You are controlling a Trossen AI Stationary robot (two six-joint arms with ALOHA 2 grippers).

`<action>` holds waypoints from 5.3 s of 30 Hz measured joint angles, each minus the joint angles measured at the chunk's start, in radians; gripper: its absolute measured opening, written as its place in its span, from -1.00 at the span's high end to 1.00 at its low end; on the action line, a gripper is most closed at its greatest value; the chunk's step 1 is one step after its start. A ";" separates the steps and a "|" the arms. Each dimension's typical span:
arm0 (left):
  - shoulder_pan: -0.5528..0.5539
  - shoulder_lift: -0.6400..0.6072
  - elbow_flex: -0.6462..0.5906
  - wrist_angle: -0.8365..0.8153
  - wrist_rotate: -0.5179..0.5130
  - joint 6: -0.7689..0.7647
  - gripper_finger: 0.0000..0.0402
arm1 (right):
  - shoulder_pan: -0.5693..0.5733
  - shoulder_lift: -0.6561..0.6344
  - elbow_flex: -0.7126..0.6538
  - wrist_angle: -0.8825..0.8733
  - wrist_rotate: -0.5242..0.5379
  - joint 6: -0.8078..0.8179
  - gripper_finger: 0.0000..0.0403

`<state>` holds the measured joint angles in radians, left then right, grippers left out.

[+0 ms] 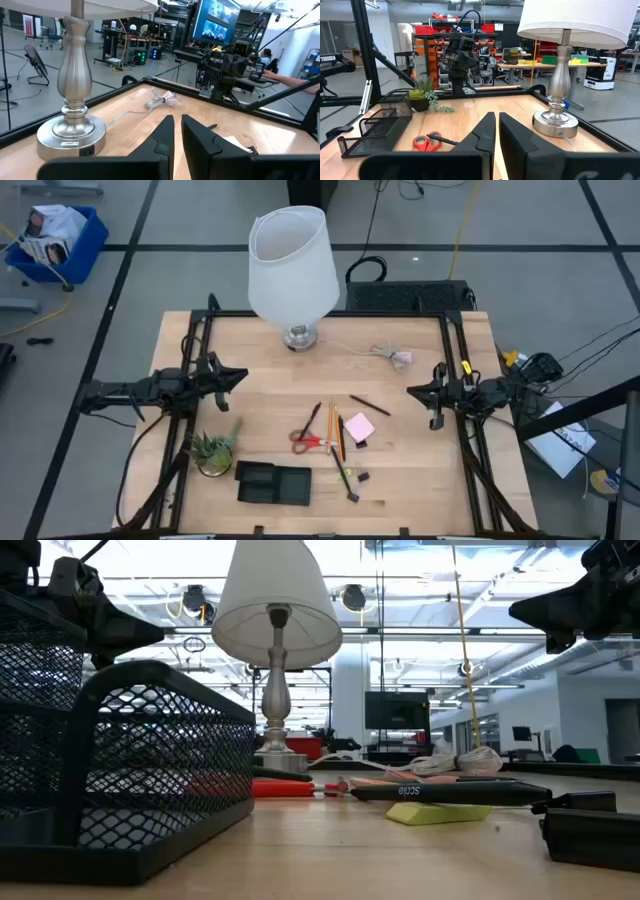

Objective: Pick and place office supplies into organizer

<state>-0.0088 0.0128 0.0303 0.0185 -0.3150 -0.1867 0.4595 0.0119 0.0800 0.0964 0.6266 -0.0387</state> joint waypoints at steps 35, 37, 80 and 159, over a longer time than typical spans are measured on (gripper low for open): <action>0.000 0.000 0.000 0.000 0.000 0.000 0.81 | 0.000 0.000 0.000 0.000 0.000 0.000 0.91; 0.000 0.000 0.000 0.000 0.000 0.000 0.81 | 0.000 0.000 0.000 0.000 0.000 0.000 0.91; 0.000 0.000 0.000 0.000 0.000 0.000 0.81 | 0.000 0.000 0.000 0.000 0.000 0.000 0.91; 0.000 0.000 0.000 0.000 0.000 0.000 0.81 | 0.000 -0.001 0.001 0.250 -0.001 0.034 0.91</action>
<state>-0.0088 0.0130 0.0303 0.0185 -0.3149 -0.1867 0.4595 0.0113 0.0807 0.3462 0.6258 -0.0043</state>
